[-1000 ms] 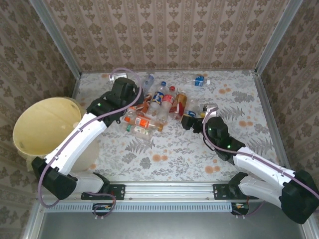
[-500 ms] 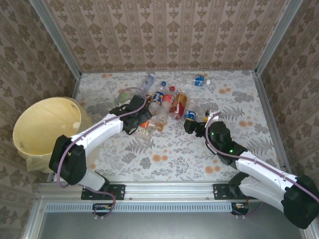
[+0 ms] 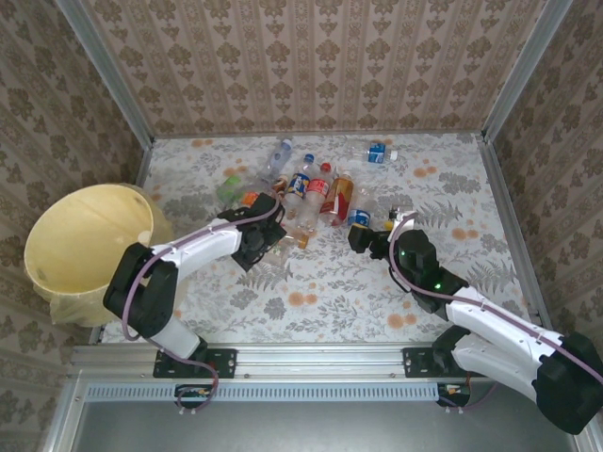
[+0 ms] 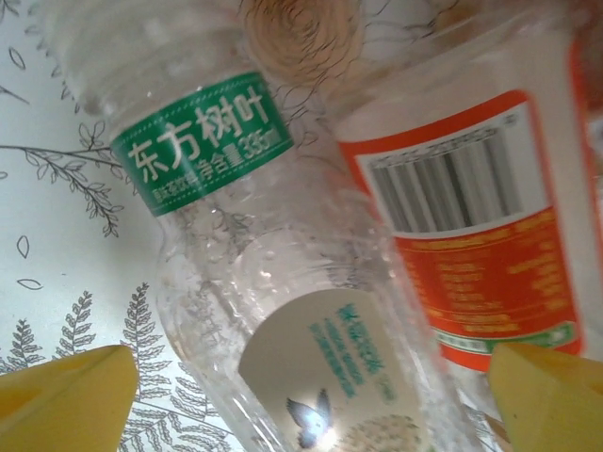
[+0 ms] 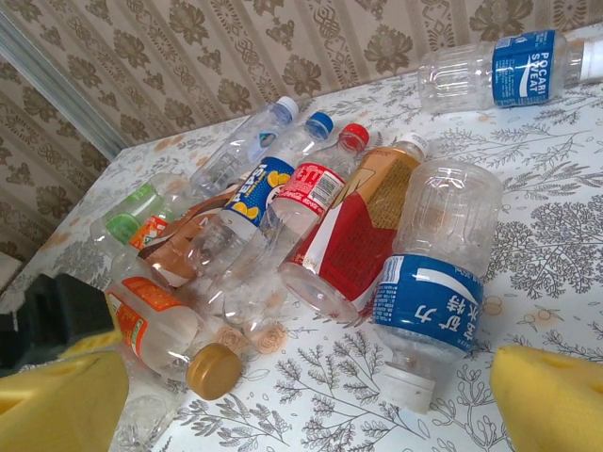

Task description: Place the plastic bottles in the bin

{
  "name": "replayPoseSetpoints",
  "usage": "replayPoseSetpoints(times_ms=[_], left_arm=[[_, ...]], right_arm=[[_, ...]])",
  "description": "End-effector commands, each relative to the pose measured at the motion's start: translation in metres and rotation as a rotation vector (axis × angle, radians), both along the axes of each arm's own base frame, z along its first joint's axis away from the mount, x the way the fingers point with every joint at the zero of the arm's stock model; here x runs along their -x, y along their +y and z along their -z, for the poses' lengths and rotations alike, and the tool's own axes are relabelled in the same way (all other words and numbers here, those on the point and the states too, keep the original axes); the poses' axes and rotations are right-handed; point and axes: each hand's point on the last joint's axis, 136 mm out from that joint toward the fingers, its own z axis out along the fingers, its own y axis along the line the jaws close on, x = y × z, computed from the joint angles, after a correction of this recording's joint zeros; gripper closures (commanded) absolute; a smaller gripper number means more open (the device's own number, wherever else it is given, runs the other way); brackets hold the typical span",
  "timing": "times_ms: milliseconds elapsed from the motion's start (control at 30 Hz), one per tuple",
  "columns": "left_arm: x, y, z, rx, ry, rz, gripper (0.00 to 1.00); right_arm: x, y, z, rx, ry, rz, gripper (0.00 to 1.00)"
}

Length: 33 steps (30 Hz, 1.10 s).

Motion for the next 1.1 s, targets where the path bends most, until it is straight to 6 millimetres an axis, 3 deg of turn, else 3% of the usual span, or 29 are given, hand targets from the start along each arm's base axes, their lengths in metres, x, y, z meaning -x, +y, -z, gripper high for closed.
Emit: replayPoseSetpoints(times_ms=[0, 367, 600, 933, 1067], left_arm=[[0.009, 0.003, 0.006, 0.015, 0.024, -0.027, 0.06], [0.025, 0.026, 0.021, -0.041, 0.023, 0.064, 0.2], [0.007, 0.018, 0.024, -0.062, -0.041, 0.227, 0.25], [0.009, 0.017, 0.042, -0.118, -0.031, 0.39, 0.26], [0.006, 0.012, 0.039, -0.108, -0.049, 0.432, 0.32]], right_arm=[[0.0, 0.0, -0.001, 0.012, -0.014, -0.01, 0.0], [-0.001, 0.002, 0.002, 0.014, -0.004, -0.015, 0.0], [-0.002, 0.005, 0.003, 0.003, 0.008, -0.024, 0.0], [-0.003, 0.007, 0.005, 0.002, 0.016, -0.027, 0.0], [-0.004, 0.008, 0.005, 0.001, 0.02, -0.031, 0.0]])
